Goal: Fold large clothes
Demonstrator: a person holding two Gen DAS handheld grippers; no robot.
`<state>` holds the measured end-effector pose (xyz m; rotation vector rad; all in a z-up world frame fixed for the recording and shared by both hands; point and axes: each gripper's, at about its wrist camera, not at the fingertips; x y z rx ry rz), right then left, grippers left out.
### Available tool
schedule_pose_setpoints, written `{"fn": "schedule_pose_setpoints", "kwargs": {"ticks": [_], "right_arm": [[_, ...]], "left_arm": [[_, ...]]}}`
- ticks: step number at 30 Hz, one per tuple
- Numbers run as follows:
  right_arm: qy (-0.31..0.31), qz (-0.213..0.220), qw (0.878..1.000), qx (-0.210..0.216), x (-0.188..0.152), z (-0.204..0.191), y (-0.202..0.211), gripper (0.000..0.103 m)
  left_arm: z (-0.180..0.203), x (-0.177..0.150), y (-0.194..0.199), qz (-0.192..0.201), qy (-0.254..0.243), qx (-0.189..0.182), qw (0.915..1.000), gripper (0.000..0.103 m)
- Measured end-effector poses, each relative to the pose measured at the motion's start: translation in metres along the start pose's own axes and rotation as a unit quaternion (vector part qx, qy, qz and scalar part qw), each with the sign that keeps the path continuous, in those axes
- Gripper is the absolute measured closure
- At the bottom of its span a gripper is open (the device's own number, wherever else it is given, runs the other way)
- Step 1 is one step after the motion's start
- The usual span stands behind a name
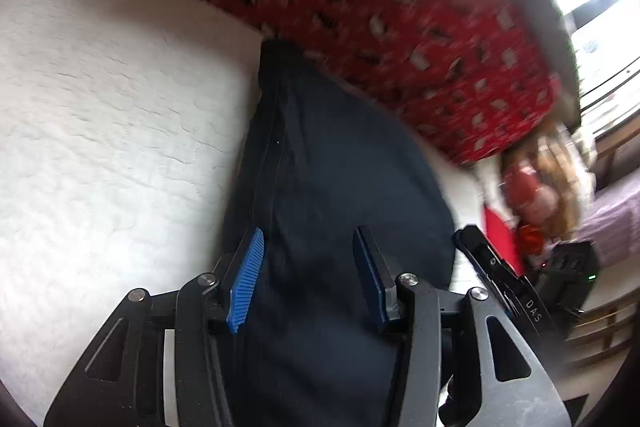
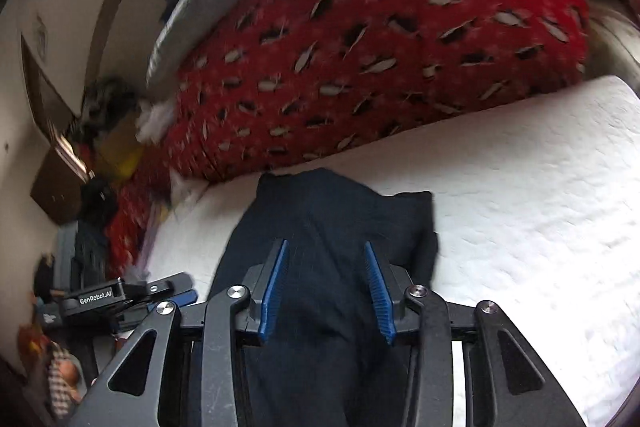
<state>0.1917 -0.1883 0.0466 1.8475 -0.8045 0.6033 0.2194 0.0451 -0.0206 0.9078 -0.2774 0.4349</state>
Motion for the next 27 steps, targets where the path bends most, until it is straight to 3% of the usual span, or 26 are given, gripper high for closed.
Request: {"fn": "schedule_pose_setpoints", "kwargs": {"ticks": [2,4,5,7,9,12,14,16,17,19,21,24,26,27], "right_arm": [[0.010,-0.022,0.999,-0.038,-0.001,0.009,-0.025,0.072],[0.003,-0.061,0.994,-0.088,-0.006,0.029,-0.053,0.073],[-0.004,-0.071,0.994,-0.089,-0.005,0.035,-0.061,0.075],[-0.011,-0.056,0.995,-0.082,0.001,0.044,-0.054,0.080],[-0.013,-0.048,0.993,-0.107,0.008,0.044,-0.037,0.077],[-0.021,-0.031,0.999,-0.022,0.001,0.031,0.004,0.077],[0.000,-0.030,0.999,0.028,-0.016,0.018,0.033,0.074],[0.016,-0.043,0.998,0.038,-0.034,0.009,0.040,0.068],[0.032,-0.060,0.998,0.016,-0.044,0.004,0.038,0.068],[0.068,-0.100,0.989,-0.083,-0.062,0.002,0.026,0.069],[0.055,-0.088,0.986,-0.133,-0.065,0.003,0.039,0.068],[0.018,-0.046,0.987,-0.152,-0.063,-0.007,0.082,0.060],[0.014,-0.031,0.986,-0.161,-0.071,-0.019,0.112,0.025],[0.013,-0.024,0.983,-0.179,-0.075,-0.027,0.127,0.019]], "left_arm": [[0.000,0.007,-0.022,-0.003,-0.006,0.025,0.9997,0.058],[-0.002,0.012,-0.029,-0.008,-0.004,0.022,0.9997,0.057],[-0.001,0.016,-0.029,-0.013,-0.003,0.025,0.9996,0.057],[0.004,0.020,-0.020,-0.017,-0.012,0.024,0.9995,0.057],[0.009,0.014,0.004,0.000,-0.031,0.022,0.9993,0.057],[0.010,-0.017,0.038,0.016,-0.063,0.023,0.9976,0.054],[0.008,-0.046,0.044,0.014,-0.068,0.027,0.9972,0.047],[0.011,-0.063,0.031,-0.013,-0.070,0.038,0.9968,0.047],[0.014,-0.070,0.027,-0.020,-0.077,0.059,0.9951,0.047],[0.027,-0.082,0.033,-0.014,-0.113,0.103,0.9882,0.047],[0.038,-0.093,0.050,-0.014,-0.133,0.106,0.9852,0.047],[0.044,-0.111,0.077,-0.003,-0.136,0.106,0.9850,0.047],[0.048,-0.124,0.089,0.000,-0.136,0.115,0.9840,0.047],[0.050,-0.132,0.096,0.002,-0.134,0.118,0.9839,0.047]]}}
Point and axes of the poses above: each gripper's, at about its wrist camera, not at the fingertips, and y roughly against the way its jaws point, z to its right, x to its top, and after that the axes turned 4 degrees about z, right-handed
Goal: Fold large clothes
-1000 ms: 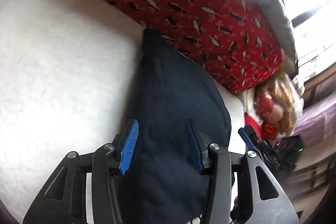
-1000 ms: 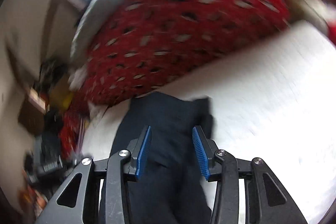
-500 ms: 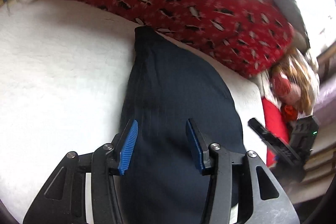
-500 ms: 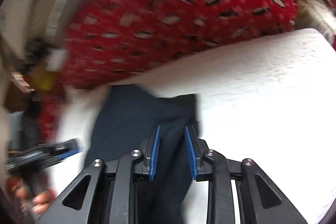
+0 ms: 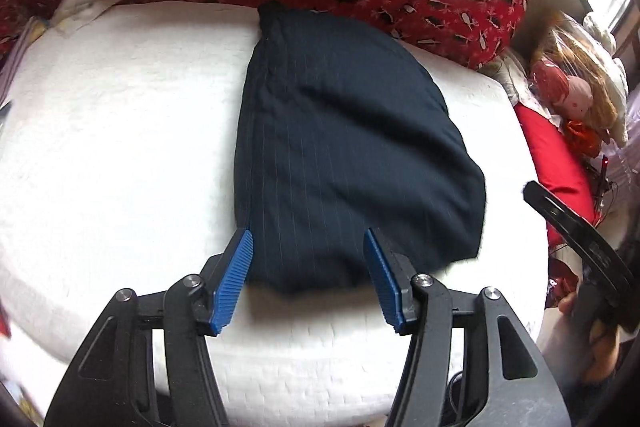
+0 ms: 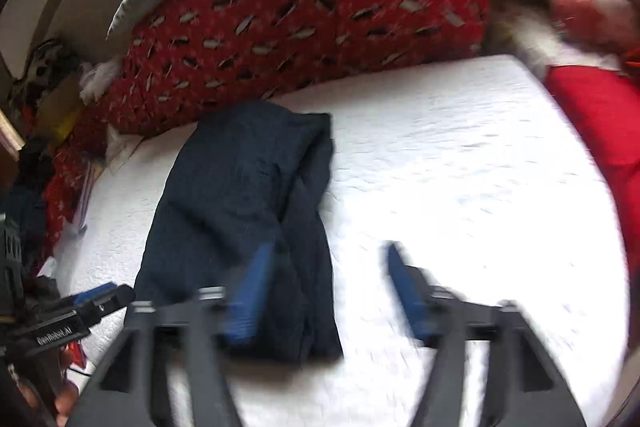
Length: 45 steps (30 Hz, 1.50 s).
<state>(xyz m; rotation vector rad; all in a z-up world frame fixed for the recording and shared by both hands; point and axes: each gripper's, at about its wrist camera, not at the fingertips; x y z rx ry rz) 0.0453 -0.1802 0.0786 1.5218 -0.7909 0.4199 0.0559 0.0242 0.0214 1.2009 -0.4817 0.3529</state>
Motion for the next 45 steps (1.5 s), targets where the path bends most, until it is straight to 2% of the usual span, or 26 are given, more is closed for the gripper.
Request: {"fn": "schedule_pose_setpoints", "kwargs": {"ticks": [2,4,8,12,16,18,20,22,31,35,45], "right_arm": [[-0.001,0.011,1.000,-0.025,-0.012,-0.009,0.026,0.016],[0.007,0.012,1.000,-0.026,-0.027,-0.019,0.047,0.014],[0.028,0.022,0.998,-0.046,-0.056,-0.030,0.082,0.013],[0.067,0.046,0.992,-0.099,-0.078,-0.036,0.106,0.013],[0.080,0.060,0.988,-0.118,-0.088,-0.036,0.126,0.011],[0.085,0.067,0.987,-0.115,-0.091,-0.036,0.138,0.010],[0.098,0.079,0.984,-0.129,-0.094,-0.039,0.148,0.003],[0.106,0.095,0.981,-0.134,-0.098,-0.041,0.158,0.003],[0.108,0.093,0.981,-0.131,-0.104,-0.037,0.166,0.002],[0.110,0.092,0.981,-0.133,-0.106,-0.036,0.165,0.000],[0.108,0.084,0.983,-0.123,-0.111,-0.030,0.158,0.000]], "left_arm": [[0.003,-0.013,0.015,0.007,-0.003,0.010,0.9999,0.047],[0.011,-0.026,0.028,0.019,-0.018,0.016,0.9995,0.046],[0.015,-0.053,0.055,0.059,-0.043,0.055,0.9958,0.039],[0.012,-0.075,0.071,0.075,-0.044,0.074,0.9935,0.039],[0.021,-0.086,0.085,0.091,-0.048,0.078,0.9916,0.039],[0.029,-0.092,0.091,0.103,-0.051,0.081,0.9901,0.037],[0.036,-0.097,0.094,0.113,-0.059,0.091,0.9877,0.032],[0.042,-0.105,0.096,0.124,-0.071,0.105,0.9841,0.030],[0.049,-0.119,0.095,0.130,-0.079,0.124,0.9804,0.029],[0.050,-0.125,0.094,0.130,-0.083,0.128,0.9797,0.024],[0.026,-0.125,0.086,0.110,-0.045,0.125,0.9851,0.022]]}}
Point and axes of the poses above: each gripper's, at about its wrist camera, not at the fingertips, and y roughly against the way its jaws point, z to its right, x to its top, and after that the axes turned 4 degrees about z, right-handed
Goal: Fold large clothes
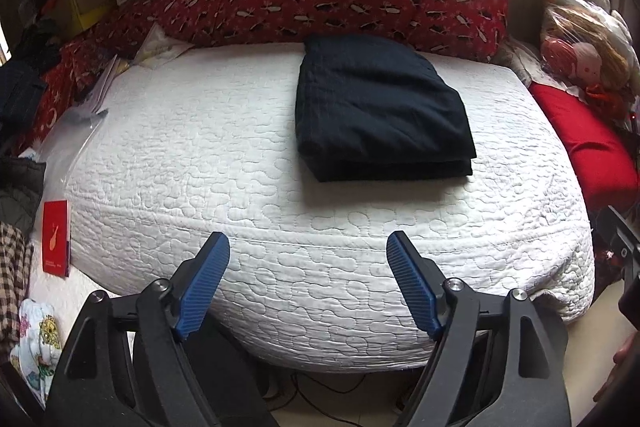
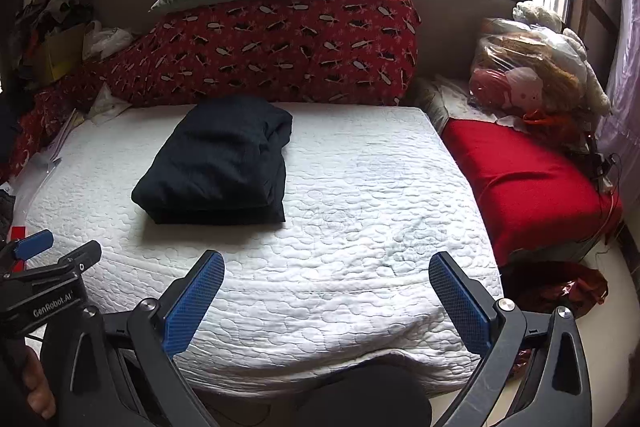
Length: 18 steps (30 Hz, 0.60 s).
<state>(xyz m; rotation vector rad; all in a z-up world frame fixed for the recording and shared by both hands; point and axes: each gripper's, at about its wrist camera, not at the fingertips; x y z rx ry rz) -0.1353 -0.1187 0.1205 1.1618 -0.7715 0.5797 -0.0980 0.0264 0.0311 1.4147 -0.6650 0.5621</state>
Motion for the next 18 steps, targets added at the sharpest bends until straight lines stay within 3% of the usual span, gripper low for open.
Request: {"fn": "schedule_pose_setpoints", "kwargs": {"ticks": [7,11,18], "right_arm": [[-0.002,-0.011,1.000,0.008,-0.001,0.000,-0.010,0.000],[-0.020,-0.006,0.999,0.025,0.005,0.004,-0.023,0.000],[-0.041,-0.039,0.995,0.084,0.025,-0.011,-0.096,0.000]], "left_arm": [[-0.002,0.004,-0.012,-0.011,-0.004,0.008,0.9999,0.022],[-0.021,0.018,-0.027,-0.017,0.025,0.012,0.9995,0.022],[-0.048,0.069,-0.071,-0.035,0.086,0.024,0.9954,0.022]]}}
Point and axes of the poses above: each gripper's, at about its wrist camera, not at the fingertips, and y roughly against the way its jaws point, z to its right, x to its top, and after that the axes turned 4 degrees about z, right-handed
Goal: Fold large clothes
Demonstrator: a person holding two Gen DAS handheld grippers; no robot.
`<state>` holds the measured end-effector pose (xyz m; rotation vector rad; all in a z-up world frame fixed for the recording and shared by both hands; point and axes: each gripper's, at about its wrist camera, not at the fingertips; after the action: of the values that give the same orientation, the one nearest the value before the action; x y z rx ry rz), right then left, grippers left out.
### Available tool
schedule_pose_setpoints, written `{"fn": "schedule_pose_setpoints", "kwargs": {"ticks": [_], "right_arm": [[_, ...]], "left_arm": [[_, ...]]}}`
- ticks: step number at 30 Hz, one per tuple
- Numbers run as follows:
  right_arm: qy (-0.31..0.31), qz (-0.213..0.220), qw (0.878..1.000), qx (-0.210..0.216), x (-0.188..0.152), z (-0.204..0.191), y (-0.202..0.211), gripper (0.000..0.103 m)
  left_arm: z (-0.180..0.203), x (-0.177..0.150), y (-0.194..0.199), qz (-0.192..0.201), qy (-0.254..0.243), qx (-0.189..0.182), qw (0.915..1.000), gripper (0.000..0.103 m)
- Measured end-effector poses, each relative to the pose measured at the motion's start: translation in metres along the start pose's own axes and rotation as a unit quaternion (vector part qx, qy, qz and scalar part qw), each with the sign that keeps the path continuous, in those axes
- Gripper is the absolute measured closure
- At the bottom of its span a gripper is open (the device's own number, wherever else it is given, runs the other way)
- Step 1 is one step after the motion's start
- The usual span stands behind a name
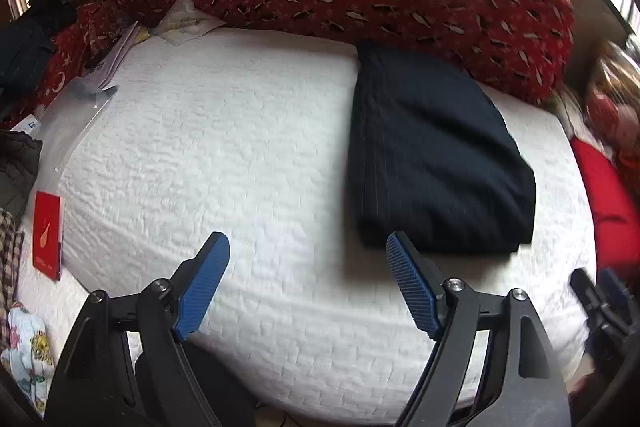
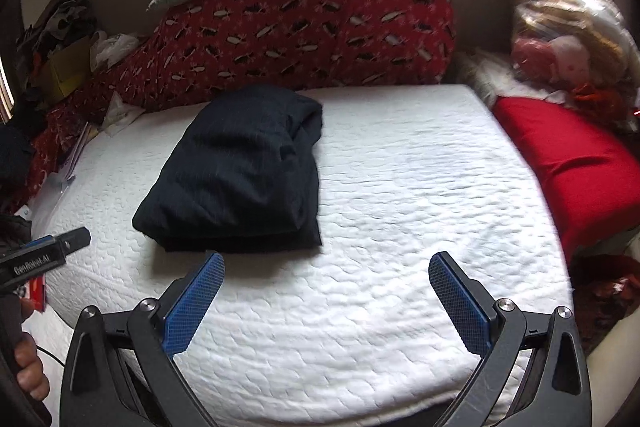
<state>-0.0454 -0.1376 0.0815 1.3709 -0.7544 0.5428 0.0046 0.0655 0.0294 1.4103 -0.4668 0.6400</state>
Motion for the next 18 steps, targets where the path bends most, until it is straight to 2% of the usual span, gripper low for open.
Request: {"fn": "schedule_pose_setpoints", "kwargs": {"ticks": [4,7,9,11,12,13,14,17,18], "right_arm": [[-0.031,-0.004,0.999,0.036,0.026,-0.007,-0.043,0.004],[-0.055,0.020,0.995,0.075,0.044,-0.010,-0.064,0.012],[-0.058,0.031,0.993,0.095,0.047,-0.012,-0.080,0.023],[-0.049,0.004,0.995,0.082,0.038,-0.012,-0.107,0.037],[-0.038,-0.042,0.997,0.060,0.027,-0.009,-0.132,0.037],[-0.039,-0.071,0.995,0.052,0.019,-0.004,-0.147,0.036],[-0.058,-0.089,0.992,0.062,0.010,0.005,-0.157,0.037],[-0.098,-0.077,0.989,0.080,0.016,0.015,-0.146,0.035],[-0.108,-0.058,0.989,0.083,0.024,0.015,-0.136,0.035]], "left_arm": [[0.013,0.030,-0.022,0.003,0.006,0.003,1.0000,0.022],[0.028,0.036,-0.055,-0.014,-0.013,0.018,0.9997,0.022],[0.032,0.027,-0.082,-0.037,-0.022,0.033,0.9985,0.022],[0.031,0.011,-0.108,-0.065,-0.031,0.037,0.9967,0.018],[0.027,0.006,-0.114,-0.061,-0.027,0.025,0.9975,0.016],[0.023,0.003,-0.113,-0.053,-0.022,0.018,0.9982,0.012],[0.019,0.004,-0.109,-0.051,-0.020,0.015,0.9984,0.012],[0.012,0.012,-0.090,-0.048,-0.021,0.003,0.9986,0.013],[0.010,0.016,-0.084,-0.037,-0.013,-0.003,0.9992,0.013]]}}
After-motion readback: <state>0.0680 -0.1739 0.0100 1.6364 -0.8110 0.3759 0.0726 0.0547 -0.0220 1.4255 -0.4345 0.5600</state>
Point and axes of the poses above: each gripper's, at about its wrist camera, not at the fingertips, and y roughly against the way its jaws point, z to its right, x to its top, and after that the axes turned 4 degrees about z, right-handed
